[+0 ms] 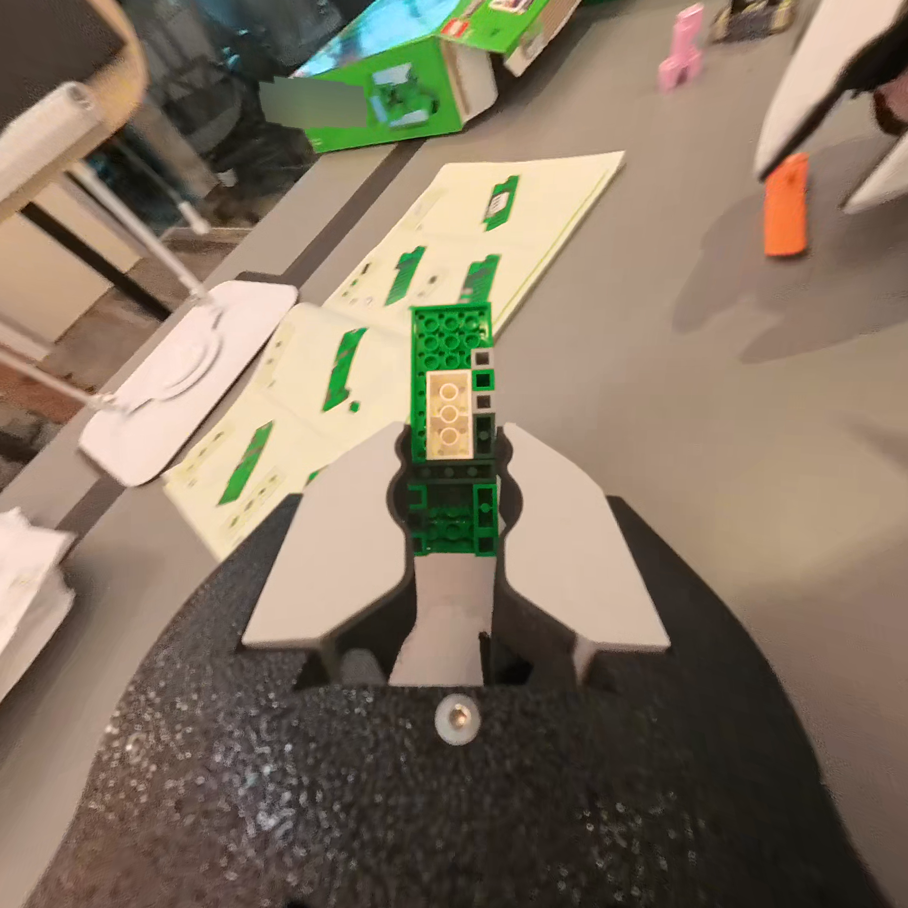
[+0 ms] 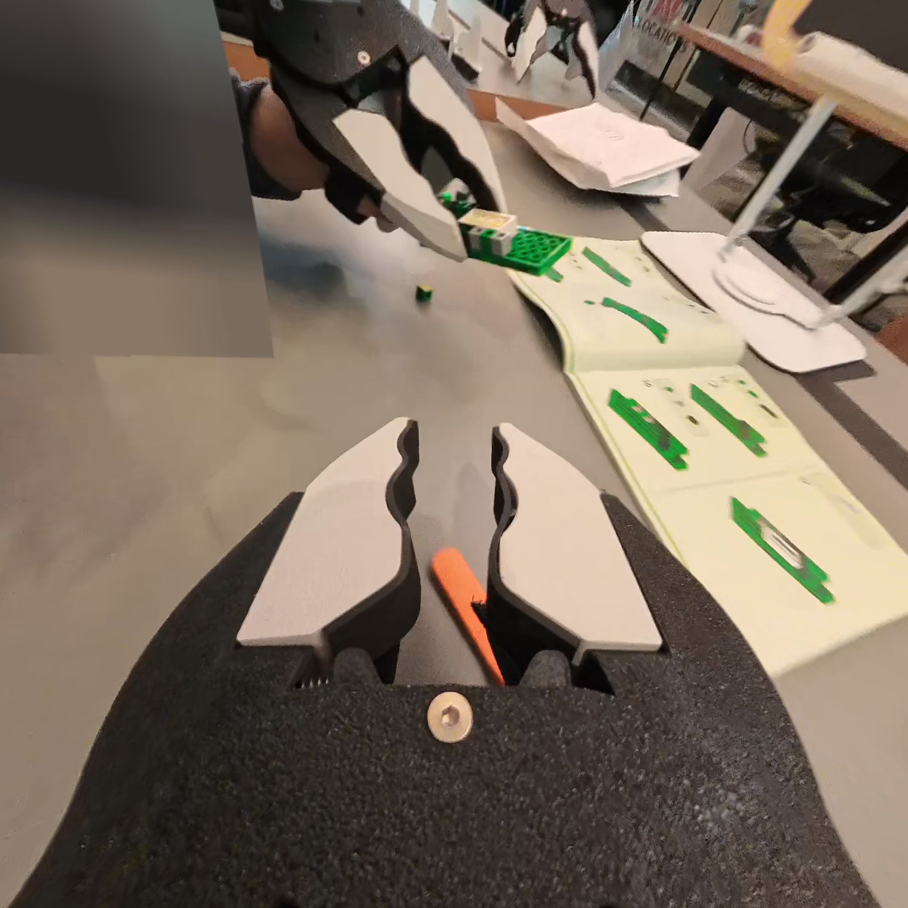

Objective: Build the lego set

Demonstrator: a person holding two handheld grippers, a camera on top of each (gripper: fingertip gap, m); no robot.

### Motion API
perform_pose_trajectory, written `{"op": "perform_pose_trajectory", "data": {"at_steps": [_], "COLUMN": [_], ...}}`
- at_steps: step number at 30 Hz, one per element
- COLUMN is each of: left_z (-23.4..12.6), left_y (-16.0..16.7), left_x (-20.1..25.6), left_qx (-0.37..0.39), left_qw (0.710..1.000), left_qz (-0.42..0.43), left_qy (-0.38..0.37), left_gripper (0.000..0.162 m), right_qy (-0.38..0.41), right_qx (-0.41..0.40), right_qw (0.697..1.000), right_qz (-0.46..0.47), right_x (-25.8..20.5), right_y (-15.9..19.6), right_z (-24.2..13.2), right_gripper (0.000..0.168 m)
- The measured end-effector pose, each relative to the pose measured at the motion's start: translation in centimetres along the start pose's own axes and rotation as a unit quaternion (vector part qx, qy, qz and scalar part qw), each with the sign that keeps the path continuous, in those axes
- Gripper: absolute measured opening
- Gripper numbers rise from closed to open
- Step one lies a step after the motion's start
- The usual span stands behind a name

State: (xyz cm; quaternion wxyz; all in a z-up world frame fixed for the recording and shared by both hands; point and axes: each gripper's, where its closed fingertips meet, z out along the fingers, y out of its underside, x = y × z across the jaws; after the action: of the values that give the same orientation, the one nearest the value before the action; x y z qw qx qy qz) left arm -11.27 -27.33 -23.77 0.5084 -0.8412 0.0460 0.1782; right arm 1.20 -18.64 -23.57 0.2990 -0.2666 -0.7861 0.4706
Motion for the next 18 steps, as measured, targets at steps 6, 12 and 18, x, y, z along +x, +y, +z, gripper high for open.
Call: {"op": "perform_pose_trajectory", "data": {"at_steps": [6,12,18], "left_z": [-3.2,-3.9,-3.8], "left_y": [2.7,4.9,4.5], "left_x": [-4.2,-5.5,-3.8], "left_qx": [0.005,0.005,0.029], "left_qw": [0.998,0.997,0.999], "left_qz": [-0.028,-0.054,-0.029], "left_qy": [-0.054,-0.052,0.015], "left_gripper": [0.032,0.032,0.032], "right_qy": [-0.003,0.019,-0.064], "right_qx": [0.001,-0.074,-0.095], "right_qw": [0.999,0.996,0.987], "right_qz": [0.051,0.038,-0.114], "right_x": [-3.0,-3.6,-4.3], "right_y": [-3.3,-3.3,-2.0], "right_z": [6.6,13.0,14.0], "right_gripper": [0.026,0.016,0.024]}}
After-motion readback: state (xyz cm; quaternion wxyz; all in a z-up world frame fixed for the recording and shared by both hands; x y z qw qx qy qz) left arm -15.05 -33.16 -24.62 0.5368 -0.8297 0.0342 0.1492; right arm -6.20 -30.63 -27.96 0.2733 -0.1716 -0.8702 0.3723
